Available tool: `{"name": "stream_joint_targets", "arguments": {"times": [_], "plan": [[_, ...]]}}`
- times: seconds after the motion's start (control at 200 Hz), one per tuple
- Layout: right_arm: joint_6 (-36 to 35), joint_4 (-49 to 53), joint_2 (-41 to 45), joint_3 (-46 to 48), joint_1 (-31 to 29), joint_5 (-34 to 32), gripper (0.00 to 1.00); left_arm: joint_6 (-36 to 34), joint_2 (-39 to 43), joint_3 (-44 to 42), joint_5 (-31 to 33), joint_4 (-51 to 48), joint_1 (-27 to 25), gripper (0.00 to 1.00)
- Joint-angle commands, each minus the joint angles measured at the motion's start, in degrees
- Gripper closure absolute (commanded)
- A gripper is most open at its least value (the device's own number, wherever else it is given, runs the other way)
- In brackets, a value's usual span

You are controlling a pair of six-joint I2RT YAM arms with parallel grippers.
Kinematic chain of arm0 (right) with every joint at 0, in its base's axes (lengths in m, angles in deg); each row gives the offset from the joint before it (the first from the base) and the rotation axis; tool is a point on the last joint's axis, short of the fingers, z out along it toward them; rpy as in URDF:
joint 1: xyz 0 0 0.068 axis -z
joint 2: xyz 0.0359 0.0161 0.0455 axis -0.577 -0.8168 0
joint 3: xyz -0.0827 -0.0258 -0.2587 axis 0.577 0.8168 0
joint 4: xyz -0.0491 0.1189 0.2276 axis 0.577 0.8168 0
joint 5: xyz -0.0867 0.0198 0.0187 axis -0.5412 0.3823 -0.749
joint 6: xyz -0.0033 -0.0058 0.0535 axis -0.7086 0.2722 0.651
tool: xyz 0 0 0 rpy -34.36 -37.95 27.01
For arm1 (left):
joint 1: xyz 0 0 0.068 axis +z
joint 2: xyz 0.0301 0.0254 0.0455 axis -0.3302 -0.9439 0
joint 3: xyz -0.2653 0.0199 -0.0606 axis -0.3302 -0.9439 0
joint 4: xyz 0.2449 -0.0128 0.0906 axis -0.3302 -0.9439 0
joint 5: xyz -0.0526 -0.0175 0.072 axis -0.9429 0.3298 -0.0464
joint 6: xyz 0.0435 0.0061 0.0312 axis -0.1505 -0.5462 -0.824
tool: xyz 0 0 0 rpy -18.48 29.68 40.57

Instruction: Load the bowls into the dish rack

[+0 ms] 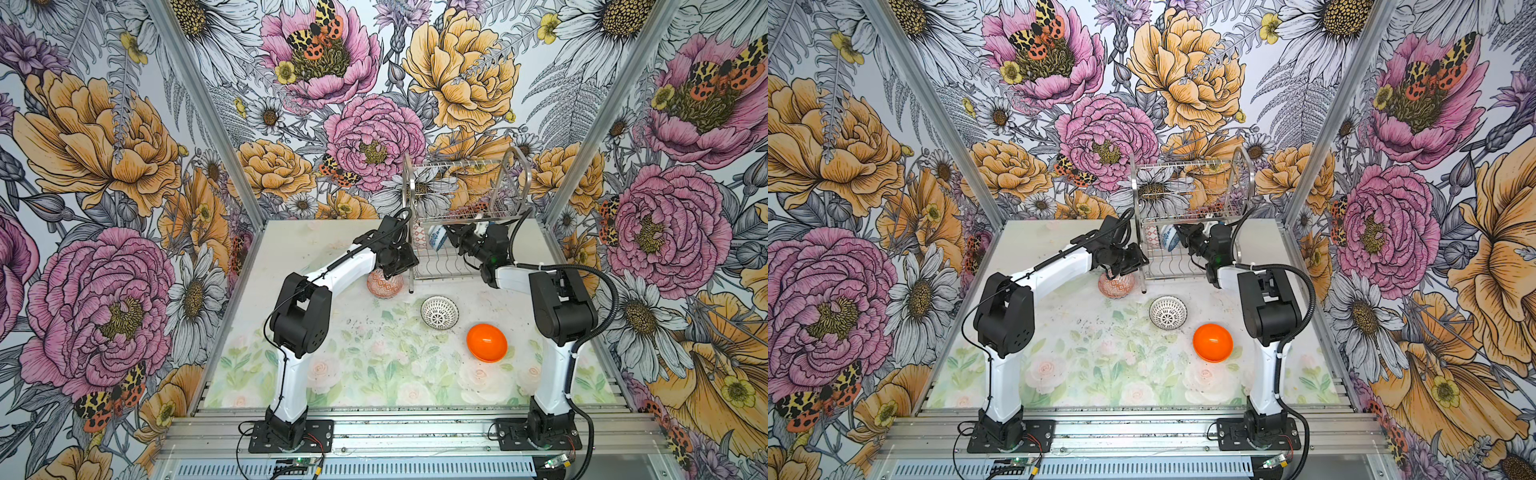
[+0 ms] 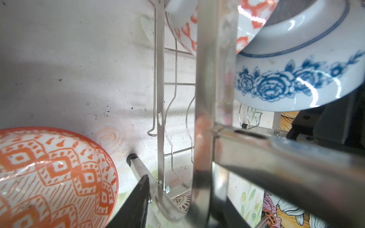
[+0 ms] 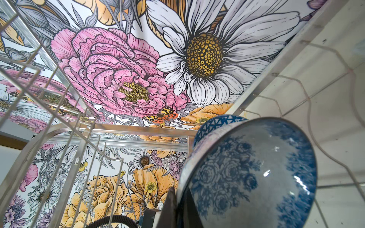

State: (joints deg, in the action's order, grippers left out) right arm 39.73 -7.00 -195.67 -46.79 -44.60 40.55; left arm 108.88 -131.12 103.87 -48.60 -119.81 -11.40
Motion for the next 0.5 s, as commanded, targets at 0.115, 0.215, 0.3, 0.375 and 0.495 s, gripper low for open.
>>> {"name": "stream_joint_targets", "arguments": {"times": [0.115, 0.215, 0.3, 0.375, 0.495], "plan": [[-1.01, -0.45, -0.13, -1.53, -0.7, -2.08, 1.0, -1.01, -1.96, 0.96, 2.66, -2.77, -0.26, 0.61], [-0.92, -0.15, -0.17, -1.36, -0.96, -3.04, 1.0, -1.25, -2.25, 1.24, 2.89, -3.42, -0.44, 0.65], [-0.75, -0.07, -0.64, -1.71, -1.18, -3.32, 1.0, -1.56, -2.48, 1.28, 3.12, -4.05, -0.42, 0.7], [-0.7, 0.07, -1.06, -2.07, -1.42, -3.3, 1.0, -1.92, -2.3, 0.92, 3.51, -4.72, -0.34, 0.73], [-0.97, 0.5, -1.53, -2.46, -1.6, -3.54, 1.0, -1.94, -1.95, -0.43, 3.45, -4.85, -0.26, 0.76]]}}
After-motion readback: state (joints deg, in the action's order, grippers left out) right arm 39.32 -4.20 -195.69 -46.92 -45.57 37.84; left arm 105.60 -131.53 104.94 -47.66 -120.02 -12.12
